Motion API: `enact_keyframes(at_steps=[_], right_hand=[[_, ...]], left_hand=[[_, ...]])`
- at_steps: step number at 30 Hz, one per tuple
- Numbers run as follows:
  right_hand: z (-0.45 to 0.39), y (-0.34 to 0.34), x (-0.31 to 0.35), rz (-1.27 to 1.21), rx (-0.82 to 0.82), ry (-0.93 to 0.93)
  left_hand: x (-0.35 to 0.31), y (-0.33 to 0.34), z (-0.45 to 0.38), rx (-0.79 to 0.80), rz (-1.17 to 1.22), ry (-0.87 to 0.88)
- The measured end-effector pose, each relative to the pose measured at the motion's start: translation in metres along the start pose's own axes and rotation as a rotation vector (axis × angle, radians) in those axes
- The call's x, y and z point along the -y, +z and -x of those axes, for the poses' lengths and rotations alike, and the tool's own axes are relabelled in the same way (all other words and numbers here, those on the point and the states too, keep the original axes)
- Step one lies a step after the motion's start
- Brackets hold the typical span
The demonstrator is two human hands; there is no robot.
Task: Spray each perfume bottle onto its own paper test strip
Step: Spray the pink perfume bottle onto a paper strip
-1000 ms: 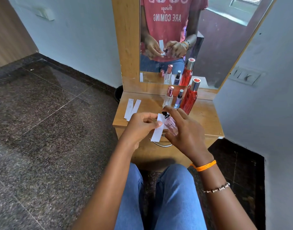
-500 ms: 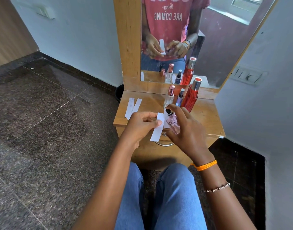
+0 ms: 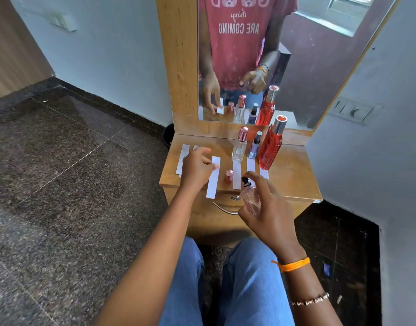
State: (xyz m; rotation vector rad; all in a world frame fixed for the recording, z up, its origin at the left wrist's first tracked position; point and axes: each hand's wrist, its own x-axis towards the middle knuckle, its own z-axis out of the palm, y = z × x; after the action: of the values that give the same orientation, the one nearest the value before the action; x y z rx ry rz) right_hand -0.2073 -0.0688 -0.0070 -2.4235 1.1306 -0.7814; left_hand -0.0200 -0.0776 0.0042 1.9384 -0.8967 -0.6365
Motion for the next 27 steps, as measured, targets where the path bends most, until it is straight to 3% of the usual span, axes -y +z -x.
enact_keyframes(at_steps=[4, 10, 14, 27], right_hand=[[0.004, 0.005, -0.002, -0.03, 0.036, 0.033], [0.005, 0.01, -0.003, -0.058, 0.064, 0.059], [0.004, 0.014, -0.002, -0.09, 0.085, 0.056], [0.008, 0.018, -0.001, -0.141, 0.073, 0.086]], left_hand=[[0.003, 0.015, -0.011, -0.024, -0.081, 0.025], [0.006, 0.011, 0.001, -0.153, -0.407, 0.173], [0.017, 0.0, 0.009, 0.015, -0.531, 0.187], [0.018, 0.012, 0.003, -0.028, -0.474, 0.198]])
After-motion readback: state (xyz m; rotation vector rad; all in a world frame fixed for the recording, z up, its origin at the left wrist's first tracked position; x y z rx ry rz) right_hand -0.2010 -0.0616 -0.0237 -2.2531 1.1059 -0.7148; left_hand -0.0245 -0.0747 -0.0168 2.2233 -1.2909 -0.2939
